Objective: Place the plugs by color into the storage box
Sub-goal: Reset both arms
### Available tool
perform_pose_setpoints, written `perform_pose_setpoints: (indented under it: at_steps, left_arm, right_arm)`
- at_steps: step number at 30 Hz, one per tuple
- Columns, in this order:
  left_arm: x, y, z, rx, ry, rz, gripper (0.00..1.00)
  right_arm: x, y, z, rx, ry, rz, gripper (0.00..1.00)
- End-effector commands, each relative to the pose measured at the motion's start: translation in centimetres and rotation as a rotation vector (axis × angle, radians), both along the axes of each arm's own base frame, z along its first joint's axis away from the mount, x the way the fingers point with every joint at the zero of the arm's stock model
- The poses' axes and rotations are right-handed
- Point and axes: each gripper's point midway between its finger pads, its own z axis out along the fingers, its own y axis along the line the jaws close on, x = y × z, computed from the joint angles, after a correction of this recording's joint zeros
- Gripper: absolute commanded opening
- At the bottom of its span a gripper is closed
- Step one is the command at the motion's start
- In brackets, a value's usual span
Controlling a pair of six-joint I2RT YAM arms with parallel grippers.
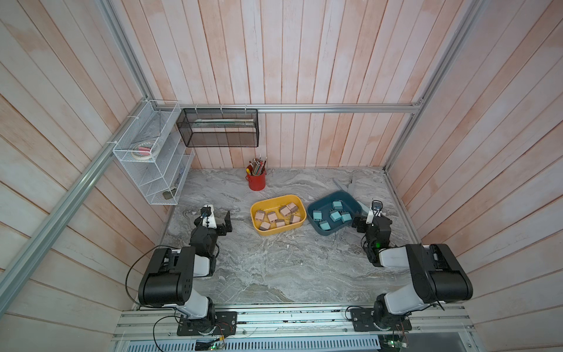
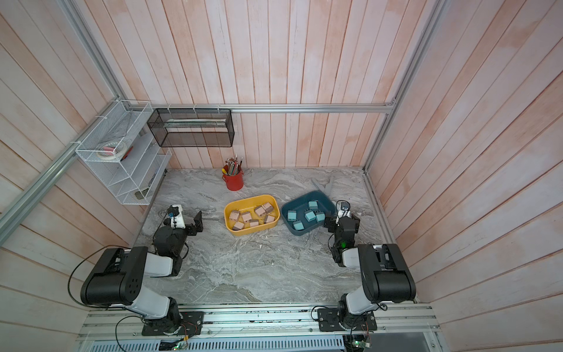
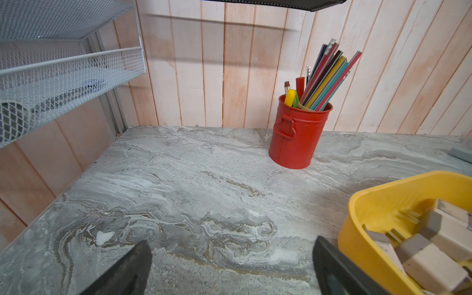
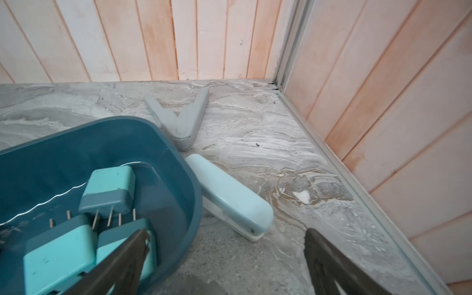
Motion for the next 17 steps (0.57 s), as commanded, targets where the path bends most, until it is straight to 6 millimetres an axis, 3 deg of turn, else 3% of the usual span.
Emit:
perform_pose_setpoints:
  at_steps: [1,6,17]
  left_arm:
    - [0.4,-0.4,0.1,0.01,-0.001,-0.022,1.0]
    - [0.4,-0.4,0.2,0.012,-0.002,-0.023,1.0]
    - [0.4,-0.5,0.2,0.018,-0.005,-0.02,1.0]
  right_arm:
    - [-3.0,-1.5,3.6,0.046,-0.272,-0.048,0.97]
    - [-1.4,-1.5,2.3,0.056,-0.164,-0.041,0.98]
    - [-2.5,-1.9,2.9,0.053,-0.228,-0.07,0.98]
